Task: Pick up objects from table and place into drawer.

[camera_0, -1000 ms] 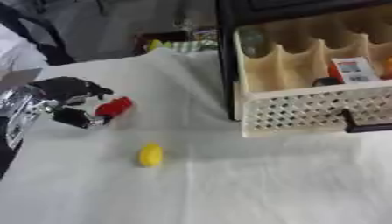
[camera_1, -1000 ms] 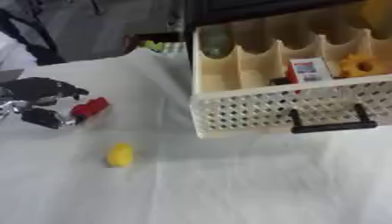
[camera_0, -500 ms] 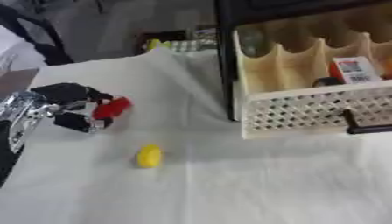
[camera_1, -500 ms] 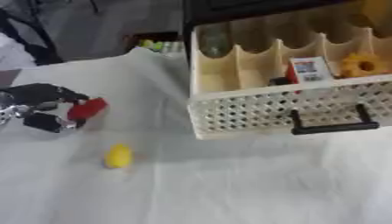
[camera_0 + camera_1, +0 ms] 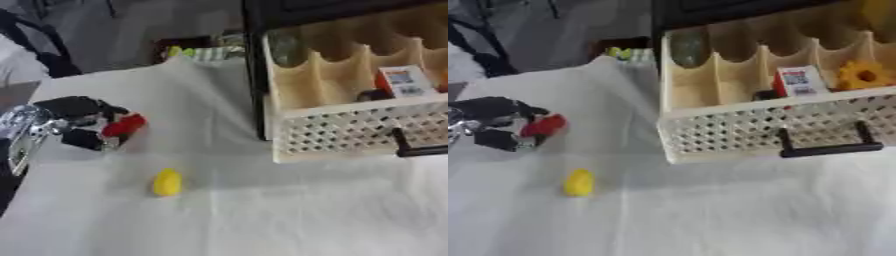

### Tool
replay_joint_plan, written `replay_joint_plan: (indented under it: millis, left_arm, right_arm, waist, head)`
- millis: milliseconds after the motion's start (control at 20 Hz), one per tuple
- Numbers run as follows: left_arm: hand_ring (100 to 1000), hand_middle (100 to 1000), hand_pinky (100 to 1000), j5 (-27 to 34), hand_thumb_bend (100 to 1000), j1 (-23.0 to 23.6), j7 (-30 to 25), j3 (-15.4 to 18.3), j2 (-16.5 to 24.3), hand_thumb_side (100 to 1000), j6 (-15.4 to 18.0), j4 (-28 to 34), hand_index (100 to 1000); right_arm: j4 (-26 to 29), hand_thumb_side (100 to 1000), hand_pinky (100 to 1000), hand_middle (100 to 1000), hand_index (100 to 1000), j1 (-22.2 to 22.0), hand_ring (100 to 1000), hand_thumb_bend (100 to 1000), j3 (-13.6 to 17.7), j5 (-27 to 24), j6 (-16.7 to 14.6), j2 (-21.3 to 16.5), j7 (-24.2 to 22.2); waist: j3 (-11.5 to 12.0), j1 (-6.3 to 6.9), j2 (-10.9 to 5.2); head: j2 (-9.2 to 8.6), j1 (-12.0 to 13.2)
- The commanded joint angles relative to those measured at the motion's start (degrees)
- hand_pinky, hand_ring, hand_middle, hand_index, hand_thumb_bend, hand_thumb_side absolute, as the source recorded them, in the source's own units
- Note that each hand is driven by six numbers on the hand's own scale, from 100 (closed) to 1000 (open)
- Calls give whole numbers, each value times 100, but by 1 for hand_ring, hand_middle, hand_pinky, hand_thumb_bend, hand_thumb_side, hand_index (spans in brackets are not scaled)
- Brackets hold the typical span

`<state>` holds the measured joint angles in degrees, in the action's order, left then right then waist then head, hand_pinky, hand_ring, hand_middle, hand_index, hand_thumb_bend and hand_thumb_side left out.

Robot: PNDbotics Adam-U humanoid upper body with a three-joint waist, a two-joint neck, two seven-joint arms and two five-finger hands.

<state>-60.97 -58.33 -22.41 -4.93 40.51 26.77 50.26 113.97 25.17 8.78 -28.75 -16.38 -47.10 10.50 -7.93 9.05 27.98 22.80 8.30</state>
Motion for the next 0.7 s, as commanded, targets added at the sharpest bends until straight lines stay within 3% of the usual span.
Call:
replay_joint_plan:
  millis: [50,600,700]
  left_arm:
    - [797,748,729,-5,234,-68,53,73,146,1000,-100,-44,1000]
    - [775,706,723,-240,318,-68,1,67,136,1000,-14,-124,1000]
    - [758,672,709,-283,314,-77,-20,67,131,1000,24,-125,944]
  right_arm:
    - [62,792,758,393,651,19,745,197,87,40,4,-95,40]
    - [62,783,753,390,644,-1,741,191,124,11,-23,-69,132]
    - [62,780,752,389,643,-10,741,191,132,7,-16,-60,154]
  waist:
    - [7,-53,-95]
    - [-3,-53,-67]
    - [0,-53,-64]
  head:
    - [-65,30]
    - [-70,59]
    - [-57,63]
